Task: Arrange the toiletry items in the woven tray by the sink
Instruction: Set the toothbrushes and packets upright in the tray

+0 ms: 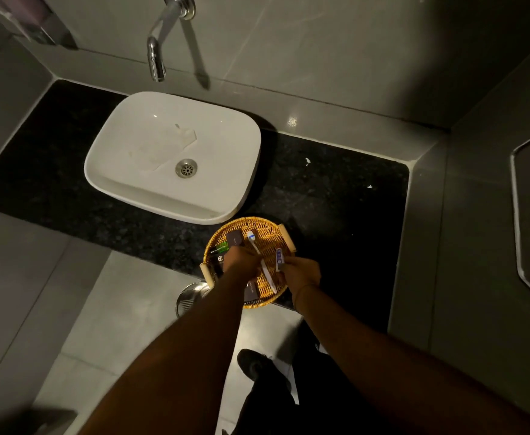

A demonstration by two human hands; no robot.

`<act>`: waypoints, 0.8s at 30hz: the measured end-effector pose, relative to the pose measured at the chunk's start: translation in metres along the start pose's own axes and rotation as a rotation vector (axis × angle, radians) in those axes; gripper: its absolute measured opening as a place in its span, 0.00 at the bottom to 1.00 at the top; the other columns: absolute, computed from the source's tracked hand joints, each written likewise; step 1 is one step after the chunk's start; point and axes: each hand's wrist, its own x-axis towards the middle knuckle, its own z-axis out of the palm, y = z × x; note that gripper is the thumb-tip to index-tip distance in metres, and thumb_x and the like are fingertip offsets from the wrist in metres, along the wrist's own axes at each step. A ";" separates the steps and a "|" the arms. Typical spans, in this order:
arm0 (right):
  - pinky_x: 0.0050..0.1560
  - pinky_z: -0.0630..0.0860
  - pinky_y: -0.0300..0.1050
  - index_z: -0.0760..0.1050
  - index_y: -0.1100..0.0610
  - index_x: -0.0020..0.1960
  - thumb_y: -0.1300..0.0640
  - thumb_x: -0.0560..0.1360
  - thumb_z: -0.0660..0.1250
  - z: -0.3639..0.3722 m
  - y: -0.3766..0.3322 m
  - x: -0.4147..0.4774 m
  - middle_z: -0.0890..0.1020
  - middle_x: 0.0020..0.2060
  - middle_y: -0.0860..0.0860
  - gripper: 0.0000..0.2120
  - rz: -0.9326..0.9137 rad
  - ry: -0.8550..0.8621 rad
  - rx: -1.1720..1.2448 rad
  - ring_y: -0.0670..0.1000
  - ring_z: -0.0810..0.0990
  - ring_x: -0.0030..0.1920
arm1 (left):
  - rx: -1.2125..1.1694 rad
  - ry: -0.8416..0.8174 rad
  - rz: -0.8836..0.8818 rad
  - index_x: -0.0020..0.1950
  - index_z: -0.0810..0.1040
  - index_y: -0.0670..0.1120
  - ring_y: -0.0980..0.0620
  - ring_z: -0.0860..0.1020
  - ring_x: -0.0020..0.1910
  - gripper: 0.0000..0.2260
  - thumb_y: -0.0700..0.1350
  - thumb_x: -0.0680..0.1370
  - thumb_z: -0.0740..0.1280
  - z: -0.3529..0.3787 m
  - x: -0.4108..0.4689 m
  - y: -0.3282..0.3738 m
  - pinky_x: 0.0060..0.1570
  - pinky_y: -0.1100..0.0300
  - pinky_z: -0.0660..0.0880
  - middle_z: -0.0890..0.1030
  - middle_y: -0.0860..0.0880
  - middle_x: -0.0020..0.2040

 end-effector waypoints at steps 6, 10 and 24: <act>0.57 0.85 0.50 0.85 0.60 0.60 0.48 0.77 0.76 0.016 -0.001 0.001 0.88 0.57 0.58 0.19 -0.090 0.040 -0.272 0.58 0.87 0.57 | 0.071 0.096 0.065 0.57 0.86 0.39 0.42 0.89 0.53 0.09 0.43 0.83 0.71 0.005 0.000 -0.009 0.60 0.44 0.86 0.89 0.40 0.53; 0.56 0.85 0.50 0.86 0.59 0.60 0.54 0.77 0.77 0.017 0.001 0.002 0.88 0.57 0.56 0.14 -0.129 0.072 -0.290 0.58 0.87 0.57 | 0.105 0.122 0.115 0.59 0.86 0.41 0.45 0.87 0.56 0.09 0.43 0.84 0.70 0.007 -0.001 -0.013 0.64 0.45 0.84 0.89 0.42 0.55; 0.56 0.83 0.50 0.82 0.62 0.60 0.48 0.83 0.67 0.016 -0.005 -0.015 0.87 0.56 0.58 0.17 -0.175 0.169 -0.388 0.59 0.87 0.56 | 0.285 0.221 0.347 0.66 0.83 0.50 0.45 0.87 0.57 0.12 0.49 0.87 0.63 -0.009 -0.036 -0.015 0.60 0.47 0.84 0.88 0.45 0.58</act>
